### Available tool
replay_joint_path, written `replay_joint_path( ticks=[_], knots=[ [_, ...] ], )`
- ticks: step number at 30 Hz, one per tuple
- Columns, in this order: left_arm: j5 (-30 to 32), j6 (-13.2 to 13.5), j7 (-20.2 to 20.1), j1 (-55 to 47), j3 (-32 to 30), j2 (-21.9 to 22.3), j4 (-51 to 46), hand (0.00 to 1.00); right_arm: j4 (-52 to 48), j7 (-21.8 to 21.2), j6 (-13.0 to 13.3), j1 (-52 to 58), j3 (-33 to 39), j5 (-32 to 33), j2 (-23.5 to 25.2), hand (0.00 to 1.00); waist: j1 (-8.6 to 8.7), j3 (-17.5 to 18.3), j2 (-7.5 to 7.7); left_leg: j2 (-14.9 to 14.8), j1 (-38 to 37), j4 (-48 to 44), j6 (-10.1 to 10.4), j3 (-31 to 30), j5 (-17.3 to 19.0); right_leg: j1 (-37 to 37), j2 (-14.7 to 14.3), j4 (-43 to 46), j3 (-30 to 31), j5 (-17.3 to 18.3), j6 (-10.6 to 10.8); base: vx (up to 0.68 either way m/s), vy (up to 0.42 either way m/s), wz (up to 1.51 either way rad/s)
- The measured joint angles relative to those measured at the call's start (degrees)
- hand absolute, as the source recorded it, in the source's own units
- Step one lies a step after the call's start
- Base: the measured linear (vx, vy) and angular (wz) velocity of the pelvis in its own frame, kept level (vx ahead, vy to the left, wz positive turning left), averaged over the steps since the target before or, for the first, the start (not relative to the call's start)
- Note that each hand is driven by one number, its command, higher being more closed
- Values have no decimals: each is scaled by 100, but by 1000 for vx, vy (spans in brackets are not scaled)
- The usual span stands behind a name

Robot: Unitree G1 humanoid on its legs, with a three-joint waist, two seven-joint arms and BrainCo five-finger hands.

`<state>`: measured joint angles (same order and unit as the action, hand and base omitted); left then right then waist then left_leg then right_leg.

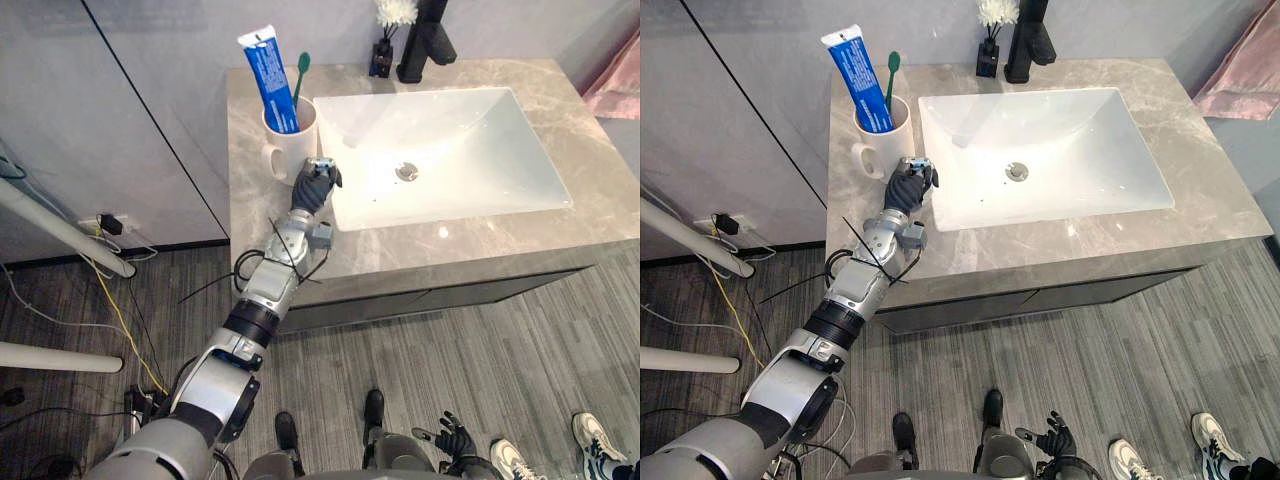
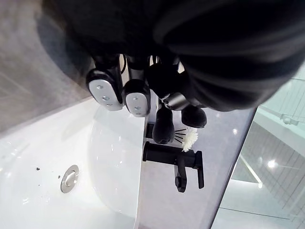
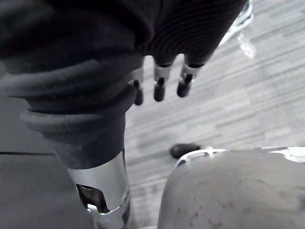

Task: Organize washtable

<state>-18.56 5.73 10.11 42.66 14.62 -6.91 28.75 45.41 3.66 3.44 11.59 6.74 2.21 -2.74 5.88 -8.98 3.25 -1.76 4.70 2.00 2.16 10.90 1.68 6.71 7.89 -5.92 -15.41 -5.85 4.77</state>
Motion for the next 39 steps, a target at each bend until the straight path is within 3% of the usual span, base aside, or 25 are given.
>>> replay_joint_path(
  ticks=[9,19,39],
  knots=[
    [-108,134,12,275,-608,-182,-261,100,-308,5,11,16,-67,-4,-7,0,-1,-328,-10,-4,190,-60,-1,-47,0,141,-6,23,-27,-7,-11,-2,-2,1],
    [-102,155,149,591,-1023,-826,-377,100,-642,9,67,93,-283,-8,-74,0,-29,-585,-13,-3,567,-332,-3,-262,-2,340,16,27,-45,-62,-57,-18,-8,5],
    [-103,141,295,1078,-955,-1158,-341,100,-844,40,191,155,-449,-3,-230,0,-48,-908,-72,-11,875,-534,-28,-338,-20,681,46,270,22,-95,-81,-26,2,-1]
  ],
)
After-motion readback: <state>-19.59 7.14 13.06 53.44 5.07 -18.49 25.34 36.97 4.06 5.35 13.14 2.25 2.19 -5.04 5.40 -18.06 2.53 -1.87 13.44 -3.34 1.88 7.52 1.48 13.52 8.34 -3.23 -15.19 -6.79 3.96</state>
